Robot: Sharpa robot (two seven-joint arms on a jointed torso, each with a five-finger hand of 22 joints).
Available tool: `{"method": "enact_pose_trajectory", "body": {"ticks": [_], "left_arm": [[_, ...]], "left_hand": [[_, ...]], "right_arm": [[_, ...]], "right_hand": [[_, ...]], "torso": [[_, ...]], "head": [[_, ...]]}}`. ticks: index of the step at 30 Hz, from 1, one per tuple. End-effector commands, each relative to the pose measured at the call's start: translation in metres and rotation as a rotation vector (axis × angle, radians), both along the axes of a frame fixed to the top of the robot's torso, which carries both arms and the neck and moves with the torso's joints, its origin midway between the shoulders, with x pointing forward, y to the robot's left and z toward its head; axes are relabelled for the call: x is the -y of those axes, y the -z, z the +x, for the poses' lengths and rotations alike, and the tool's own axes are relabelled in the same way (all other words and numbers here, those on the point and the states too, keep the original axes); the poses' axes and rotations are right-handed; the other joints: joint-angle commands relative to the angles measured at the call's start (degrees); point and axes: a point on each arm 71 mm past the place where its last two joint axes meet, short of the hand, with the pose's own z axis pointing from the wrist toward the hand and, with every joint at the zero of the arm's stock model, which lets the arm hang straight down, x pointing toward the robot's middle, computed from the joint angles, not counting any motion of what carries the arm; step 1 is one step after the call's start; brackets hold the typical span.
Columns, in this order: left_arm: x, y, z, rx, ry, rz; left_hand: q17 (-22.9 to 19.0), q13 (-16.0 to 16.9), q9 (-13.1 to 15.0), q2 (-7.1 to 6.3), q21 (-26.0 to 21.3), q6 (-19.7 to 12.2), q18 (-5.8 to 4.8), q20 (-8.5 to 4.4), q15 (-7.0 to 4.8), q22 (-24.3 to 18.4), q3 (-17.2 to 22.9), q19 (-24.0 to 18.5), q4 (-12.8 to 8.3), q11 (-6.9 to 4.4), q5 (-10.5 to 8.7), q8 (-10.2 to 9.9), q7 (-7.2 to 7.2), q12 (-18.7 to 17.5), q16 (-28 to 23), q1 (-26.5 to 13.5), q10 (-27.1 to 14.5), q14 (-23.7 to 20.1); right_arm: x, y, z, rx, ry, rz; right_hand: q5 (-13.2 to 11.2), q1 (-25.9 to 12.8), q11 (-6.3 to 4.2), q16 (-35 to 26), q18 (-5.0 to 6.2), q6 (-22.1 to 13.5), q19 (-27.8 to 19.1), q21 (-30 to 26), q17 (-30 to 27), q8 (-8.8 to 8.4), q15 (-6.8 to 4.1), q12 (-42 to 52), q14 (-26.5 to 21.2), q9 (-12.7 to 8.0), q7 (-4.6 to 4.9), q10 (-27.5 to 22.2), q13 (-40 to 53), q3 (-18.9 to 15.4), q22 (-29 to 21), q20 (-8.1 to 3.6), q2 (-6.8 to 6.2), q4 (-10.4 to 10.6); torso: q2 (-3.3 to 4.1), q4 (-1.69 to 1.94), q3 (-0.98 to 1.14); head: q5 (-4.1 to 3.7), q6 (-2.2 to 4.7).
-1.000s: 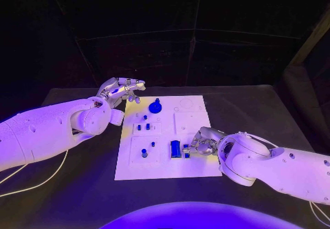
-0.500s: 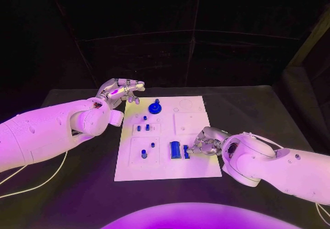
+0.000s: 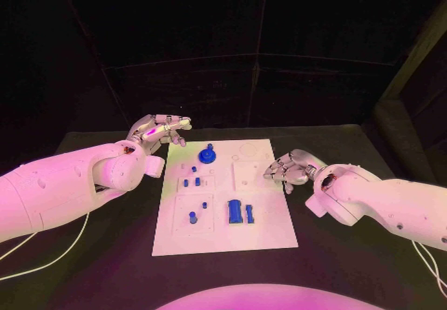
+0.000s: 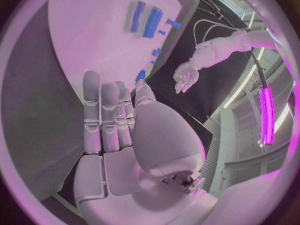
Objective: Assemble the parts on the task board
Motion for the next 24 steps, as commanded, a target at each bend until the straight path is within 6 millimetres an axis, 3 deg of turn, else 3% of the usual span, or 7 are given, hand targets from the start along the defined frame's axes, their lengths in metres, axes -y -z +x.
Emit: {"method": "enact_pose_trajectory", "body": {"ticks": [1, 10, 12, 15, 17, 23, 24], "left_arm": [[-0.005, 0.000, 0.005, -0.012, -0.061, -0.051], [-0.009, 0.012, 0.020, -0.008, -0.140, -0.057], [-0.009, 0.016, 0.024, -0.005, -0.160, -0.054], [-0.009, 0.020, 0.029, 0.001, -0.185, -0.049], [-0.007, 0.024, 0.031, 0.001, -0.200, -0.046], [-0.001, 0.032, 0.034, 0.002, -0.218, -0.042], [0.002, 0.035, 0.033, -0.029, -0.183, -0.030]], "left_hand": [[-2.19, 0.06, -0.07, 0.08, -2.86, -0.34, 0.96, 0.36, 0.37, -1.43, -0.54, -3.75, 0.13, 0.06, 0.14, 0.53, -0.32, 0.51, -3.76, -0.56, -0.67, -4.18], [-15.28, -2.60, -0.48, 0.71, -20.65, -2.95, -0.66, 4.91, 5.91, -12.96, -0.53, -23.37, 1.11, 2.81, 0.17, -1.49, -0.87, -3.61, -29.34, -0.53, -3.47, -16.10], [-18.02, -3.11, -0.49, 0.55, -23.62, -3.32, -0.58, 6.51, 7.07, -15.54, -1.08, -26.02, 1.12, 3.98, 0.11, -2.13, -1.19, -5.06, -34.37, -0.50, -4.81, -18.26], [-20.12, -3.27, -0.56, 0.44, -25.30, -4.00, 0.05, 7.88, 7.15, -17.53, -1.76, -26.86, 1.05, 4.48, 0.09, -2.97, -1.95, -6.48, -37.99, -0.40, -6.42, -18.94], [-21.31, -3.26, -0.55, 0.62, -25.92, -4.33, 0.66, 8.66, 6.04, -18.67, -2.15, -26.69, 1.02, 3.03, 0.05, -3.52, -2.13, -7.34, -39.98, -0.26, -7.44, -18.93], [-23.56, -3.20, -0.49, 1.14, -26.94, -4.21, 1.24, 9.16, 5.70, -21.37, -3.12, -25.96, 0.96, 2.35, 0.06, -4.42, -2.49, -8.27, -43.65, 0.04, -7.98, -17.31], [-26.16, -6.83, -4.28, 2.25, -30.96, -20.20, -2.31, 4.14, 3.45, -27.48, -7.62, -38.46, 2.05, 0.08, -2.66, -8.49, -4.74, -12.11, -47.26, -22.04, -24.59, -32.28]], "right_arm": [[0.009, -0.012, 0.022, 0.061, 0.087, 0.348], [0.016, -0.005, 0.077, 0.141, 0.172, 0.533], [0.012, -0.002, 0.086, 0.151, 0.179, 0.564], [0.004, 0.001, 0.095, 0.151, 0.171, 0.590], [0.000, 0.003, 0.101, 0.150, 0.163, 0.599], [-0.004, 0.007, 0.108, 0.151, 0.156, 0.605], [-0.002, 0.010, 0.107, 0.144, 0.189, 0.539]], "right_hand": [[-0.74, 2.33, 2.01, -12.52, 0.66, -0.77, -3.24, -9.52, -7.98, -1.54, 1.84, -8.91, -3.85, -1.56, 1.16, -0.89, -8.78, 0.27, -7.05, 1.66, 0.84, -0.14], [-3.09, 6.57, 4.69, -38.91, 1.11, 0.38, -7.44, -33.71, -24.54, -7.22, 6.89, -21.66, -11.84, -8.42, 3.01, -0.67, -29.69, 0.80, -22.96, 7.07, 1.10, -1.46], [-3.06, 6.59, 4.72, -41.89, 1.03, 1.42, -6.58, -36.67, -27.27, -8.04, 7.41, -22.66, -11.67, -9.79, 2.67, 0.14, -32.85, 1.25, -25.04, 7.38, 1.20, -1.75], [-3.28, 6.00, 5.50, -44.43, 0.85, 1.43, -6.44, -39.50, -29.94, -8.35, 8.02, -24.30, -12.04, -11.28, 3.00, -0.25, -35.50, 1.38, -26.94, 8.12, 0.69, -2.19], [-3.36, 5.45, 5.80, -45.59, 0.79, 1.54, -6.16, -40.91, -31.44, -8.35, 8.28, -25.29, -12.02, -12.16, 3.23, -0.33, -36.82, 1.58, -27.90, 8.46, 0.66, -2.46], [-4.00, 4.39, 6.25, -46.25, 0.76, 1.34, -5.97, -43.23, -33.90, -8.38, 8.80, -26.48, -12.67, -13.70, 3.36, -0.81, -38.34, 1.91, -28.85, 8.96, 0.51, -3.20], [-7.38, -21.64, 3.31, -49.73, -2.97, -14.81, -23.59, -45.62, -35.88, -11.94, 6.35, -30.09, -31.36, -15.84, -0.29, -19.16, -41.96, 5.13, -32.49, 4.63, -4.41, -5.40]], "torso": [[-1.27, -0.41, -0.35], [-4.14, -1.63, -0.87], [-4.39, -1.89, -0.83], [-4.95, -2.22, -0.81], [-5.56, -2.27, -0.79], [-6.02, -1.95, -0.33], [-5.55, -2.05, -0.64]], "head": [[-0.17, 0.92], [0.16, 4.41], [0.20, 6.09], [0.45, 6.79], [0.60, 7.18], [1.44, 8.43], [1.08, 7.98]]}}
